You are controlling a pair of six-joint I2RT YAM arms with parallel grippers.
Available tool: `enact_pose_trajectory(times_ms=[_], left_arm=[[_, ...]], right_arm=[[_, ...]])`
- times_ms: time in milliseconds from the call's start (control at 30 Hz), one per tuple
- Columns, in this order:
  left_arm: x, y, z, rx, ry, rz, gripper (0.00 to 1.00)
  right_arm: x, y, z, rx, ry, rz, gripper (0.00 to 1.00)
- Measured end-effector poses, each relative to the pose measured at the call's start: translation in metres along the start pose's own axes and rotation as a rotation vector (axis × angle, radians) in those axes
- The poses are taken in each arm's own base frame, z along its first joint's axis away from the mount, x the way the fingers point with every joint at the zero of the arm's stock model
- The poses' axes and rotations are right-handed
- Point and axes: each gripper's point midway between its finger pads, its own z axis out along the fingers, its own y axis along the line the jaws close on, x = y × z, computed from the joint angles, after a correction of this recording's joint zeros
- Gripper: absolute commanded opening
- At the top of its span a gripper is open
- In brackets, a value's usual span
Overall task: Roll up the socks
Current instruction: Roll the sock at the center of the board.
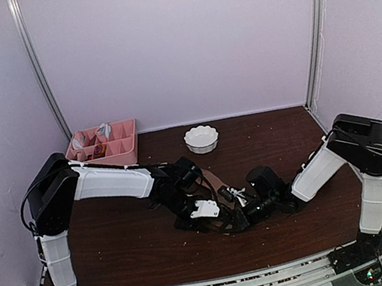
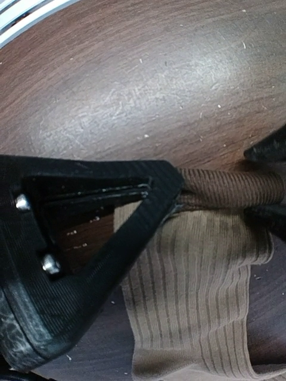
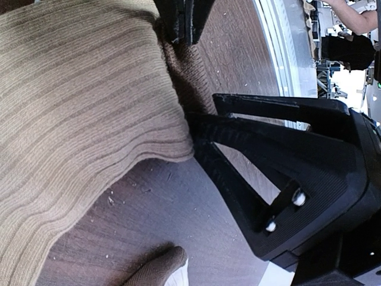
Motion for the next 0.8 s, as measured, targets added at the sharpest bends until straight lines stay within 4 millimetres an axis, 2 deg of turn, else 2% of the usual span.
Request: enact_pose_trajectory(times_ms=[100, 167, 200, 267, 300, 400, 567, 800], left_arm=[[0.0, 0.0, 0.0, 0.0, 0.0, -0.001, 0.15], [0.0, 0.0, 0.0, 0.001, 0.0, -0.001, 0.17], [0.0, 0.0, 0.001, 0.002, 0.0, -0.002, 0.24], [0.0, -0.001, 0.001, 0.004, 0.0, -0.007, 0.47], [0.001, 0.0, 0.001, 0.002, 0.001, -0.002, 0.55], [0.002, 0.001, 0.001, -0.01, 0.002, -0.018, 0.64], [0.007, -0.013, -0.011, -0.018, 0.001, -0.009, 0.6], [-0.003, -0.014, -0.016, -0.027, -0.021, 0.024, 0.49]], right_arm=[[0.0, 0.0, 0.0, -0.004, 0.001, 0.012, 0.0], [0.0, 0.0, 0.0, -0.01, 0.002, 0.019, 0.0], [0.0, 0.0, 0.0, -0.013, 0.003, 0.021, 0.0], [0.0, 0.0, 0.0, -0.015, 0.005, 0.029, 0.0], [0.0, 0.0, 0.0, -0.015, 0.006, 0.032, 0.0], [0.0, 0.0, 0.001, -0.012, 0.009, 0.036, 0.0], [-0.001, -0.001, 0.0, -0.01, 0.01, 0.038, 0.0], [-0.002, -0.002, 0.0, -0.01, 0.017, 0.049, 0.0]])
